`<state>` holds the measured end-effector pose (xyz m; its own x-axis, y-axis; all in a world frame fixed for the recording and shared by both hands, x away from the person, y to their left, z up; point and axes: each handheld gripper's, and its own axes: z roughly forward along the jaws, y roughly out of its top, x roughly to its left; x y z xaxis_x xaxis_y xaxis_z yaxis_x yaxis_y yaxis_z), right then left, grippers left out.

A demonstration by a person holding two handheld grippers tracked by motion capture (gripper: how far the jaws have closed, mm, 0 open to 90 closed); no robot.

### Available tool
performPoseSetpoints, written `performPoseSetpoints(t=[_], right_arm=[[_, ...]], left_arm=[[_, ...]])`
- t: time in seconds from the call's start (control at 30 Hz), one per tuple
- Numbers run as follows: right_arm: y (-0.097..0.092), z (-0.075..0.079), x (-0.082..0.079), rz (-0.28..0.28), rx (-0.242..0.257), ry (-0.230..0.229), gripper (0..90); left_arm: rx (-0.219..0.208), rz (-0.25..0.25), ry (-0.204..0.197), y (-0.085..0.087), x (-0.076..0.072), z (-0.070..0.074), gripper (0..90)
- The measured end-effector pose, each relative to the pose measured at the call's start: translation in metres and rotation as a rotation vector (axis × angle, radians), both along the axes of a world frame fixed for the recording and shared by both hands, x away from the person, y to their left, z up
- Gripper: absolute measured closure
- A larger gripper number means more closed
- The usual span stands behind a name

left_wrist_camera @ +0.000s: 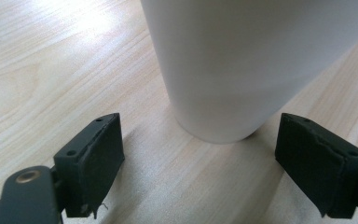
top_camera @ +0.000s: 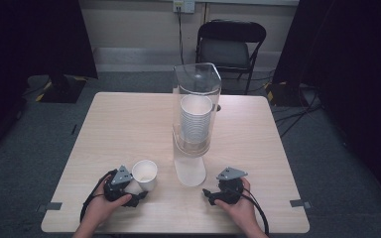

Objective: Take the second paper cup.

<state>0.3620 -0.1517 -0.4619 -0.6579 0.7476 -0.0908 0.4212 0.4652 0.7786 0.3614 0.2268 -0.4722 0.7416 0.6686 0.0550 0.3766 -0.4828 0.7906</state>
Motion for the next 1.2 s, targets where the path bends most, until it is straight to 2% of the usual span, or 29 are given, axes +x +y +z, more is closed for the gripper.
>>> performPoseSetpoints(t=[0.2,0.47,0.67,0.9,0.97,1.03,1.1,1.2], right_arm=[[0.002,0.012,0.003,0.010,0.044,0.004,15.5],[0.011,0.029,0.007,0.036,0.063,-0.018,16.6],[0.019,0.047,0.011,0.044,0.105,-0.059,17.4],[0.034,0.069,0.018,0.052,0.202,-0.081,18.0],[0.039,0.076,0.020,0.058,0.204,-0.096,18.3],[0.044,0.083,0.022,0.052,0.197,-0.130,19.0],[0.047,0.088,0.025,0.048,0.217,-0.153,20.7],[0.052,0.091,0.029,0.056,0.261,-0.152,25.4]], left_arm=[[-0.001,-0.001,0.001,0.000,0.000,0.000,14.8],[-0.002,-0.001,0.001,0.000,0.000,0.000,14.7],[-0.001,-0.001,0.001,0.000,0.000,0.000,14.7],[-0.001,-0.001,0.000,0.000,0.000,0.000,14.7],[-0.001,-0.001,0.000,0.000,0.000,0.000,14.7],[0.000,-0.002,0.000,0.000,0.000,0.000,14.7],[0.000,-0.002,0.000,0.000,0.000,0.000,14.7],[-0.001,-0.001,0.000,0.000,0.000,0.000,14.7]])
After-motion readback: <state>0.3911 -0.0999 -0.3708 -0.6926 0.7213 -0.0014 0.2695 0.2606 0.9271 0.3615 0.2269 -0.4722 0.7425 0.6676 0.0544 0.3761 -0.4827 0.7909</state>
